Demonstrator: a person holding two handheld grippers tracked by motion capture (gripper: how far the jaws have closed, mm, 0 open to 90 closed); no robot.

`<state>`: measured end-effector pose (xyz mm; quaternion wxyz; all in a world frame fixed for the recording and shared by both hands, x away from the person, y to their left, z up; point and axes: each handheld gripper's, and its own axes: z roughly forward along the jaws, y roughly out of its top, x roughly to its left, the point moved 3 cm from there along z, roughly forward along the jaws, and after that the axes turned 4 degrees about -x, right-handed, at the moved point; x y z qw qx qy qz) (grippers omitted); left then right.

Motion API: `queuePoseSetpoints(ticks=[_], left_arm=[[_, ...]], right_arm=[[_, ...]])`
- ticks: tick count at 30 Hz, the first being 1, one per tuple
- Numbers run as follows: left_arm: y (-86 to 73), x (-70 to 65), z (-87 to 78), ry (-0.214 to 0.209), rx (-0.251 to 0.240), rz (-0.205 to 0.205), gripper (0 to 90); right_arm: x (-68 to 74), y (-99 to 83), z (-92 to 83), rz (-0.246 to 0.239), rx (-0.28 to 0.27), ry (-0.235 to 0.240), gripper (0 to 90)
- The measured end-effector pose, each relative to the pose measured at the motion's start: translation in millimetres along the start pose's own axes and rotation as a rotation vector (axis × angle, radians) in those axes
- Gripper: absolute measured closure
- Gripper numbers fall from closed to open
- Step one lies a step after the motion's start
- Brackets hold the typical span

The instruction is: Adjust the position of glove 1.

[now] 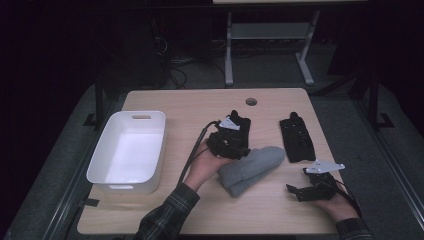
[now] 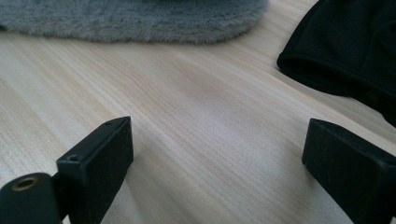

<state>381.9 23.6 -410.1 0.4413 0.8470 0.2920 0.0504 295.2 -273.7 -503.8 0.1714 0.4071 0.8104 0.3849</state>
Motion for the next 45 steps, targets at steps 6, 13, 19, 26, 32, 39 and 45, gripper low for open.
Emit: queuePoseSetpoints(ticks=[6,13,19,26,32,39,45], left_arm=[[-17.9,18.5,-17.6,0.02,0.015,0.007,59.1],[-37.3,31.1,-25.5,0.022,0.051,0.015,88.2],[-51.6,37.8,-21.7,0.005,0.079,-0.006,89.4],[-60.9,36.6,-15.1,-0.038,0.109,-0.02,89.4],[-65.6,30.7,-6.9,-0.086,0.124,-0.029,89.4],[-62.6,23.9,-5.9,-0.154,0.101,-0.055,89.4],[-59.2,15.3,-1.9,-0.198,0.081,-0.048,89.4]], right_arm=[[1.3,6.9,-6.3,0.011,0.001,0.035,36.8],[13.9,26.1,-10.9,0.014,-0.036,0.118,77.3],[39.5,43.8,-0.8,-0.013,-0.046,0.212,89.8],[63.0,60.7,18.4,-0.059,-0.045,0.244,89.7],[57.7,63.5,23.5,-0.033,-0.051,0.235,89.7],[55.2,70.1,23.0,-0.009,-0.08,0.228,89.7],[55.9,80.4,25.2,-0.012,-0.117,0.222,89.7]])
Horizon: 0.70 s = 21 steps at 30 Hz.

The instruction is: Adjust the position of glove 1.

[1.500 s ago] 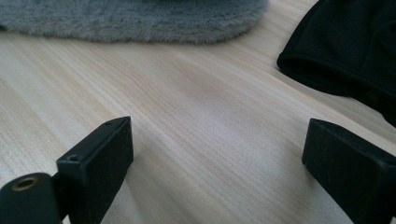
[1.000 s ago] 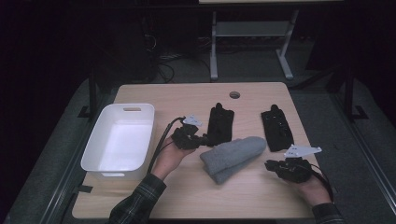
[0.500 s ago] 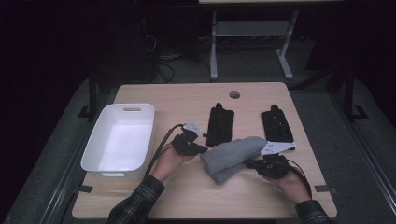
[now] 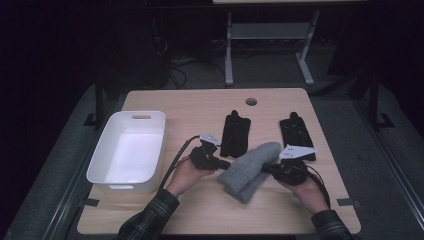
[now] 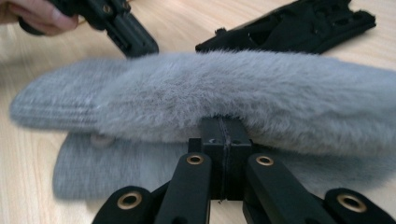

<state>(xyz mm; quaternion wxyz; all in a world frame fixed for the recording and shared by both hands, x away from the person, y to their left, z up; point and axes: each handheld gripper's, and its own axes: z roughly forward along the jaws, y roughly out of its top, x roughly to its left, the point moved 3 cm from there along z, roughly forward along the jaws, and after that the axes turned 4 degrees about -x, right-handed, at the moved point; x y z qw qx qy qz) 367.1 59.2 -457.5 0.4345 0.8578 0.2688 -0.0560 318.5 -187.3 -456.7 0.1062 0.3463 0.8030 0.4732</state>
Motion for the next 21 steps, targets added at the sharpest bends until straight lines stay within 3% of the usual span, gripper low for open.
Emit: queuePoseSetpoints(ticks=[4,10,11,13,17,21], left_arm=[[2.3,-3.4,0.7,-0.013,-0.012,0.009,89.4],[-2.0,-6.4,-6.5,0.035,0.022,0.055,89.3],[-5.4,-4.0,-9.1,0.056,0.033,0.057,89.3],[-8.6,-1.5,-8.8,0.06,0.043,0.046,89.3],[-13.2,-0.4,-2.3,0.051,0.064,0.051,89.3],[-16.7,-4.1,4.8,0.037,0.079,0.049,89.4]], right_arm=[[0.3,3.3,1.3,-0.005,-0.019,-0.004,89.7],[2.4,-1.2,-3.1,0.005,0.009,0.0,89.7],[6.8,-5.7,-6.7,0.006,0.01,0.015,89.7],[12.3,-10.7,-8.4,0.003,0.026,0.025,89.7],[26.3,-15.3,-10.7,-0.018,0.045,0.061,89.7],[44.1,-14.9,-0.7,-0.041,0.069,0.118,89.7]])
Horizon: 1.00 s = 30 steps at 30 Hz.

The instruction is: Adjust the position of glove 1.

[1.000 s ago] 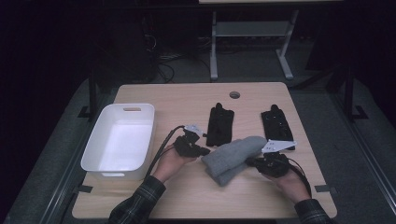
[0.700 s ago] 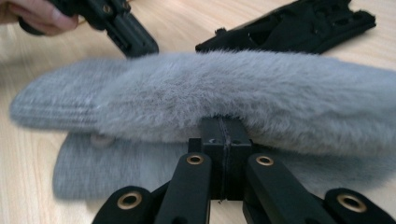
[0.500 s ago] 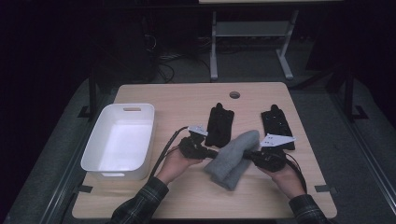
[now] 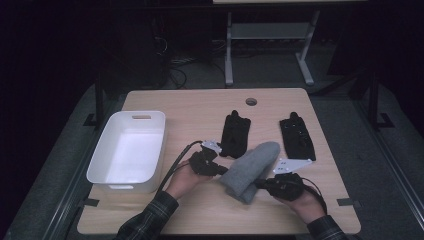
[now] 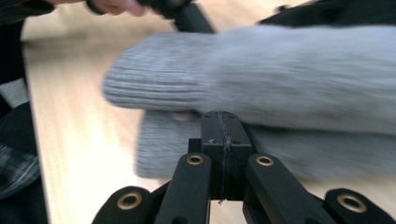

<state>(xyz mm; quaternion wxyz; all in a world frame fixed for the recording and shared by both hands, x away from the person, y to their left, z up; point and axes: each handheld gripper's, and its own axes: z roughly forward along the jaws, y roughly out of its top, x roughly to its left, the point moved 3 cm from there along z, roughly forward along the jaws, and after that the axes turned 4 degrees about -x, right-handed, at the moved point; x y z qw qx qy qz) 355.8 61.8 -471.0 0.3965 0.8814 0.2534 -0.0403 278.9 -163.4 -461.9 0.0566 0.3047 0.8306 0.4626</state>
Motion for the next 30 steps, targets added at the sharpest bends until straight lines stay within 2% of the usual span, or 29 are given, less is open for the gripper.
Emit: queuePoseSetpoints(ticks=[3,6,11,13,15,16,17,18,21,22,24,26,27,28,30], left_arm=[[-0.2,-1.3,0.8,-0.005,-0.002,-0.004,89.4],[1.8,-2.2,-0.7,-0.035,-0.031,-0.022,89.4],[7.5,-8.2,-4.0,-0.045,-0.064,-0.005,89.4],[8.7,-12.0,-3.2,-0.063,-0.072,-0.004,89.4],[8.8,-13.5,-2.1,-0.062,-0.064,0.005,89.4],[7.6,-15.0,1.6,-0.044,-0.037,0.02,89.3],[7.6,-15.0,1.6,-0.044,-0.037,0.02,89.3],[6.0,-14.3,4.0,-0.033,-0.022,0.024,89.3],[5.1,-13.3,4.0,-0.021,-0.019,0.024,88.2],[5.9,-12.9,0.6,-0.012,-0.027,0.028,87.5],[7.3,-10.9,-5.1,-0.002,-0.034,0.039,86.9],[8.0,-9.0,-9.7,0.008,-0.053,0.032,84.7],[8.0,-9.0,-9.7,0.008,-0.053,0.032,83.0],[7.2,-7.9,-13.9,0.023,-0.06,0.021,80.5],[5.6,-8.5,-17.4,0.028,-0.07,0.015,77.4]], right_arm=[[8.4,1.3,10.7,-0.021,0.02,0.021,89.7],[9.8,5.9,13.1,-0.025,0.01,0.022,89.7],[8.0,10.5,5.3,-0.032,-0.017,0.013,89.7],[6.1,8.9,1.1,-0.033,-0.009,0.002,89.7],[4.3,5.4,-2.2,-0.024,0.005,-0.003,89.6],[3.4,3.0,-2.4,-0.027,0.018,-0.008,89.6],[3.4,3.0,-2.4,-0.027,0.018,-0.008,89.6],[3.1,-0.2,-0.7,-0.029,0.05,-0.011,88.9],[3.7,-2.5,0.8,-0.038,0.075,-0.012,86.6],[3.1,-5.2,-1.5,-0.047,0.096,-0.017,82.0],[0.0,-7.6,-6.9,-0.034,0.086,-0.031,80.2],[-6.5,-11.9,-14.3,-0.018,0.073,-0.048,74.2],[-6.5,-11.9,-14.3,-0.018,0.073,-0.048,74.2],[-15.0,-17.9,-22.2,0.007,0.063,-0.087,65.9],[-23.0,-22.8,-27.1,0.018,0.059,-0.116,64.1]])
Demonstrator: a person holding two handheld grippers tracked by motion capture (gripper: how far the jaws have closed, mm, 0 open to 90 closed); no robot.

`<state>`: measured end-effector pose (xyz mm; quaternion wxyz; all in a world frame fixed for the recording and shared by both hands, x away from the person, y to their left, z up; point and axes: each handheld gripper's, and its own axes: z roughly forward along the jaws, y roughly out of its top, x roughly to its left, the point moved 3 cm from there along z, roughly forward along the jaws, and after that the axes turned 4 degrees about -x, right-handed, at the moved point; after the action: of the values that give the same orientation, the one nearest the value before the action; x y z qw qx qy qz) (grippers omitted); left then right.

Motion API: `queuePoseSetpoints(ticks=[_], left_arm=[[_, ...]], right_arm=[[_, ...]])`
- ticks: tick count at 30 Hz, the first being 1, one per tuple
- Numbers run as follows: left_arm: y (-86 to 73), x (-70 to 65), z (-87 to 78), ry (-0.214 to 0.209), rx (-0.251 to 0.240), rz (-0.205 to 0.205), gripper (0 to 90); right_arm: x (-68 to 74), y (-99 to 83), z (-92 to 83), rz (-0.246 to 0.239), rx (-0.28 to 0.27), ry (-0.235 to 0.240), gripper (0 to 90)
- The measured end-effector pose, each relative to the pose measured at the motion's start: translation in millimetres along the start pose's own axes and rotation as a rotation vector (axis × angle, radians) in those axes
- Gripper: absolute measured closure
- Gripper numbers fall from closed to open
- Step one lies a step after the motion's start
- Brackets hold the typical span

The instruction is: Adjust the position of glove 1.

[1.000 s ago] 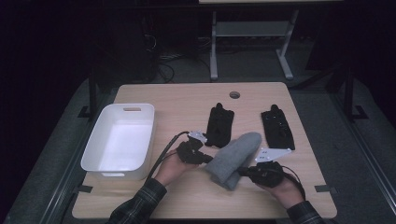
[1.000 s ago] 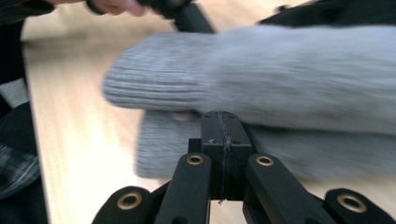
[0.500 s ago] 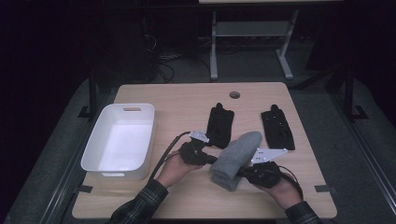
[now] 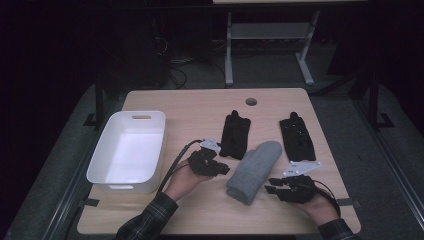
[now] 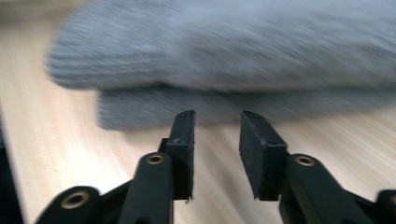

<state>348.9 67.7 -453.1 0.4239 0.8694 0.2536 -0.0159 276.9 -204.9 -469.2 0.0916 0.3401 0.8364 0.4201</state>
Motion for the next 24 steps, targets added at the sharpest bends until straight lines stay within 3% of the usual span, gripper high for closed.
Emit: queuePoseSetpoints(ticks=[4,9,16,18,19,20,23,24], left_arm=[[-7.4,-4.4,-4.8,0.009,0.013,0.014,75.5],[-19.8,-7.2,-10.7,0.031,0.033,0.026,72.4],[-34.2,-5.8,-16.7,0.053,0.052,0.029,51.6],[-36.1,-4.3,-18.3,0.058,0.065,0.039,45.0],[-37.3,-4.6,-18.2,0.064,0.052,0.027,45.0],[-38.2,-4.1,-18.7,0.067,0.052,0.028,41.8],[-39.8,-2.0,-20.7,0.069,0.047,0.027,39.3],[-39.9,-1.4,-21.0,0.072,0.045,0.029,38.7]], right_arm=[[-17.3,-6.3,-1.2,0.013,-0.012,-0.065,60.1],[-42.7,2.5,-4.6,0.068,-0.027,-0.134,89.7],[-81.6,22.0,-5.1,0.109,-0.053,-0.249,89.9],[-94.5,27.7,-2.9,0.127,-0.066,-0.264,89.9],[-94.5,27.7,-2.9,0.127,-0.066,-0.264,89.9],[-104.5,32.7,0.8,0.12,-0.074,-0.285,89.9],[-116.2,39.2,9.4,0.121,-0.063,-0.29,89.9],[-119.3,40.9,12.4,0.116,-0.088,-0.283,89.8]])
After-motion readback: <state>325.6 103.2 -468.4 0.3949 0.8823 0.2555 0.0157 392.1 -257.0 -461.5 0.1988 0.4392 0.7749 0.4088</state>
